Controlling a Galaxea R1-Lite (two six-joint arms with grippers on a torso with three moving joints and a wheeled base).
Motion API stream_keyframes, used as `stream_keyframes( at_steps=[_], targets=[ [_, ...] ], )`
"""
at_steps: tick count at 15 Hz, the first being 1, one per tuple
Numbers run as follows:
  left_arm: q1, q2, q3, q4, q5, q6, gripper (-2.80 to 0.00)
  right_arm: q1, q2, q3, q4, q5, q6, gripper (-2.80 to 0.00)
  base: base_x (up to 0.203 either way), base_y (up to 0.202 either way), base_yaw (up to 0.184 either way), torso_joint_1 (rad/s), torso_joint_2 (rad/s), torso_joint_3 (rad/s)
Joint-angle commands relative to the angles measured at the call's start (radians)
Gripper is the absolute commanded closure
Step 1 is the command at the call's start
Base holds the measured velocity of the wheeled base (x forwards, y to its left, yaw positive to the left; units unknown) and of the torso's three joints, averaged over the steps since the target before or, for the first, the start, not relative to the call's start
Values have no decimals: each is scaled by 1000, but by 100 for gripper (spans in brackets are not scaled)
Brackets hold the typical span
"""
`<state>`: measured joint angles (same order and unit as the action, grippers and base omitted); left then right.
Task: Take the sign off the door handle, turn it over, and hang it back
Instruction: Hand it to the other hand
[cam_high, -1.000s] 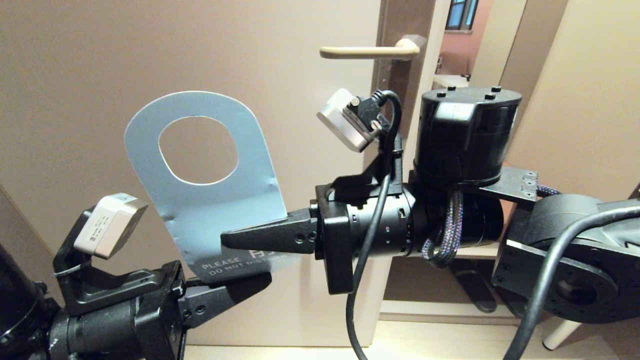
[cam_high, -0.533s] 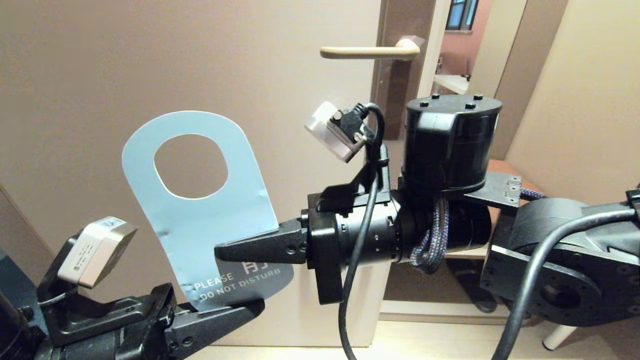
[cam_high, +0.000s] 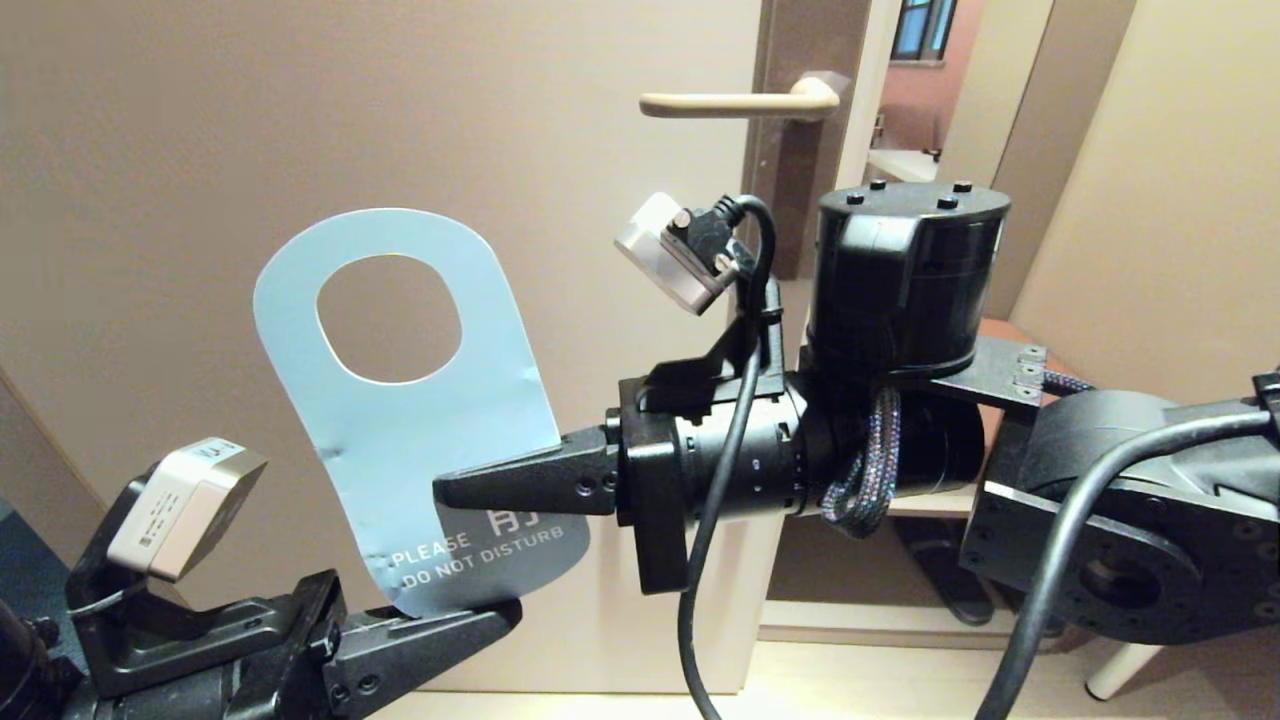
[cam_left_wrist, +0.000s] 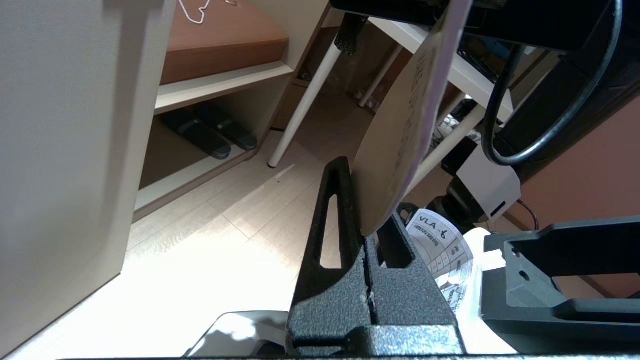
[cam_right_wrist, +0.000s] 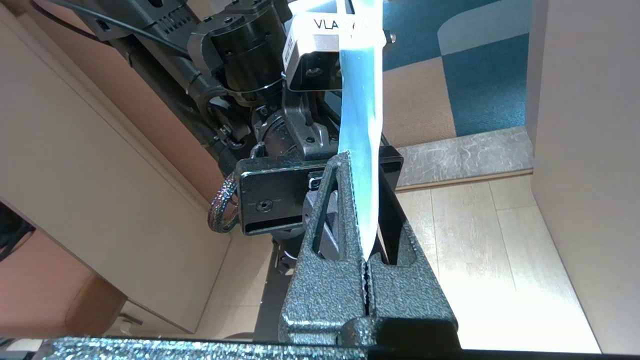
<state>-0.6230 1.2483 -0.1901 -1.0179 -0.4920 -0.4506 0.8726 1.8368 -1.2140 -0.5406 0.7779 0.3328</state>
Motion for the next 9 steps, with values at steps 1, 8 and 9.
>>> stream_keyframes(
  at_steps=[1, 8, 9],
  targets=[
    [2, 2, 0, -5, -3, -3, -150, 0, -1, 1, -4, 4, 2, 0, 0, 0, 0, 0, 0, 0],
    [5, 2, -6, -5, -3, -5, -280, 0, -4, 1, -4, 4, 3, 0, 0, 0, 0, 0, 0, 0],
    [6, 4, -11, -5, -3, -5, -280, 0, -4, 2, -4, 4, 5, 0, 0, 0, 0, 0, 0, 0]
  ],
)
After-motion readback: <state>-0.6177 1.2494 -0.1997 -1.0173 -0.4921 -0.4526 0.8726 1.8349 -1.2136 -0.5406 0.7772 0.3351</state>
